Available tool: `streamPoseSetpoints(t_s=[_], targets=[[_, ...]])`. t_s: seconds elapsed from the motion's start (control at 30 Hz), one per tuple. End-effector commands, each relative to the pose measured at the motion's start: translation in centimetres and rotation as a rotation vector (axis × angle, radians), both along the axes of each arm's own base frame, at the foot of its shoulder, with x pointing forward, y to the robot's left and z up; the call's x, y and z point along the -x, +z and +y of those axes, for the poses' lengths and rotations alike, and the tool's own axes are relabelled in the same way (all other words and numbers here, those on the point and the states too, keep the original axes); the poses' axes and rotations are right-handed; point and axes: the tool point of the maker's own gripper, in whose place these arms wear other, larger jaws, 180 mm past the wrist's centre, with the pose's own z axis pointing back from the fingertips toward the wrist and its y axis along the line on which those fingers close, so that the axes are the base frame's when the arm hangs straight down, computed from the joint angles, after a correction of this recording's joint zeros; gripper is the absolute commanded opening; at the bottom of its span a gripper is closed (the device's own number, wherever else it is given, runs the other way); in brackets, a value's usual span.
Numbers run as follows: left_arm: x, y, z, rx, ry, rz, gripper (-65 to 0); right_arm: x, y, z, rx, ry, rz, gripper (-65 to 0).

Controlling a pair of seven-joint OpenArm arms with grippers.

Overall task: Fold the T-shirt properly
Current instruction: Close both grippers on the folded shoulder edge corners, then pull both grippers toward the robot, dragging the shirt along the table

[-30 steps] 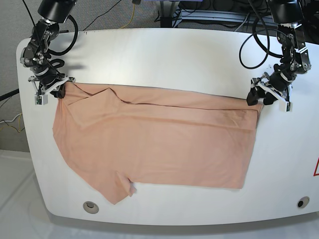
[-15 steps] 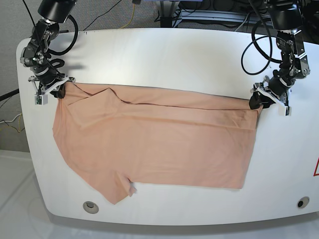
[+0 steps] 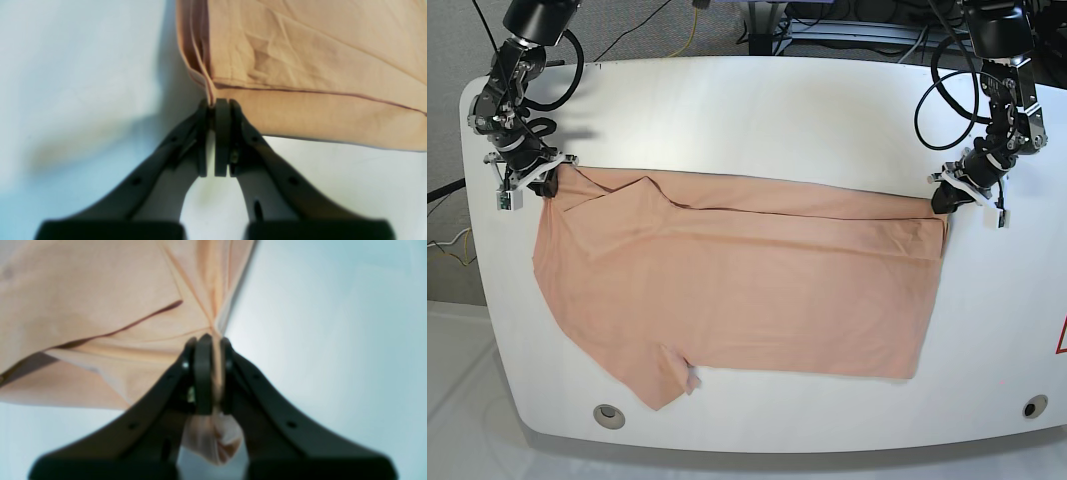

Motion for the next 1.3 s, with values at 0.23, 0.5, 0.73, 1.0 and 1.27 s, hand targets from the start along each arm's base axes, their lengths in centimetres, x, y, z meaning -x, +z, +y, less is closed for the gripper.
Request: streamPoseSetpoints(t_s=[0.23,0.5,0.73,1.0,1.27], targets=[[1.4,-0.6,0.8,-0.044,-0.014,0.057,-65.0,0.5,0.7,-0.5,0.035,0.017,0.01,-65.0],[3.0,-0.8,0.8,-0.06,-0.029,0.074,-65.0,2.3,1.0,0.0,0.062,0.046,0.024,-65.0],[5.0,-0.9,0.4,-0.063,-0.042,0.086,-65.0,4.3,0.6,0.8,0.066,0.068,0.053,-65.0],[7.5,-0.3,0.5,-0.09,-0.057,0.093,-65.0,7.8,-0.2,1.8,0.068,0.087,0.108,-65.0],[9.7,1.0,1.1,-0.123,-0.054,0.08,-65.0,11.1,-0.5,3.3,0.046,0.094,0.151,-65.0]])
